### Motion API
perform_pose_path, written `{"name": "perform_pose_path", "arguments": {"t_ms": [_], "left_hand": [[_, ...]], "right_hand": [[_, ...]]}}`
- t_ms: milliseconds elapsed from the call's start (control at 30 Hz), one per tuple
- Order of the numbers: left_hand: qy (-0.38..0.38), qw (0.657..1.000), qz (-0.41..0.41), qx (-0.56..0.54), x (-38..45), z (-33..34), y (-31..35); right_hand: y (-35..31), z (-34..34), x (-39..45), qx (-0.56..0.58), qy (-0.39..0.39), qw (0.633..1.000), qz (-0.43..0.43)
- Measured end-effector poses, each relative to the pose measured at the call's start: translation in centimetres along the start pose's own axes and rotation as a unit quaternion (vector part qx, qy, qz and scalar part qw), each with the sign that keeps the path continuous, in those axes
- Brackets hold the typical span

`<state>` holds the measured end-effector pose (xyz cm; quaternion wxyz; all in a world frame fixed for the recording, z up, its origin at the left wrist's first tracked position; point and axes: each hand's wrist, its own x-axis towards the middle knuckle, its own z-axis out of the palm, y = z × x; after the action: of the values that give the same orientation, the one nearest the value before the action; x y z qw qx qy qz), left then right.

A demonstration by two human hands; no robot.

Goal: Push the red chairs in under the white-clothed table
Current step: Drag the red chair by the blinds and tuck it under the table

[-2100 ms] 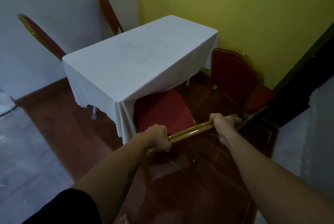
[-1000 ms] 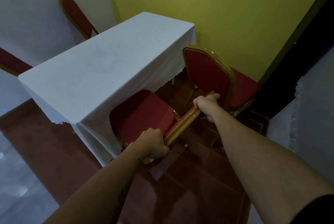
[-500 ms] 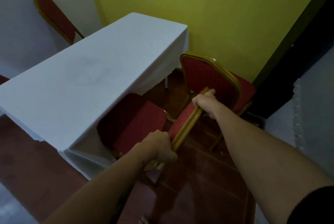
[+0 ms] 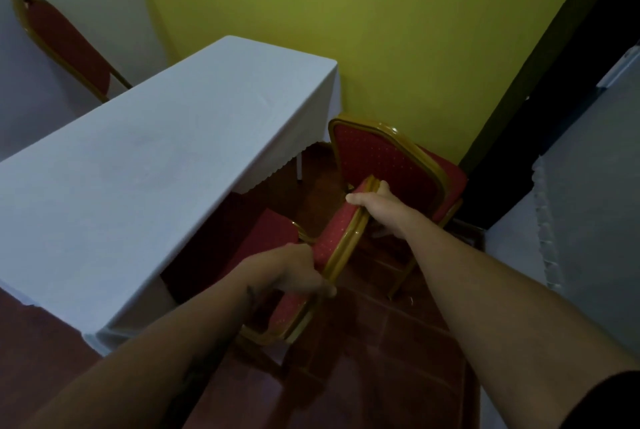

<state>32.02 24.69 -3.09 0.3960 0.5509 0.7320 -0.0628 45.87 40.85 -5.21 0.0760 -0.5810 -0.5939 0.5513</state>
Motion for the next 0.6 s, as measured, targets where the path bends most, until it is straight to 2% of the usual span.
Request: {"name": "perform_pose_path", "arguments": {"t_ms": [100,233,400,500,600], "left_hand": [[0.058,0.996,0.055,-0.044,0.3,-3.9,2.2],[0.103,0.988,0.108,-0.045,1.3,-7.8,6.4],[0.154,0.981,0.119,-0.027,4.0,-10.1,11.8],[0.179,0.977,0.112,-0.021,6.2,-10.8,15.2],[0.197,0.975,0.103,-0.022,8.8,-11.1,17.9]], "right_hand": [[0.7,-2.7,-0.5,-0.023,-0.001,0.999,-0.023],[1.4,-8.0,-0.8,-0.180,0.075,0.973,-0.125],[1.5,-14.7,0.6,-0.241,0.109,0.947,-0.182],[1.5,-17.8,2.6,-0.277,0.109,0.937,-0.182],[2.0,-19.8,4.8,-0.291,0.064,0.942,-0.153]]}}
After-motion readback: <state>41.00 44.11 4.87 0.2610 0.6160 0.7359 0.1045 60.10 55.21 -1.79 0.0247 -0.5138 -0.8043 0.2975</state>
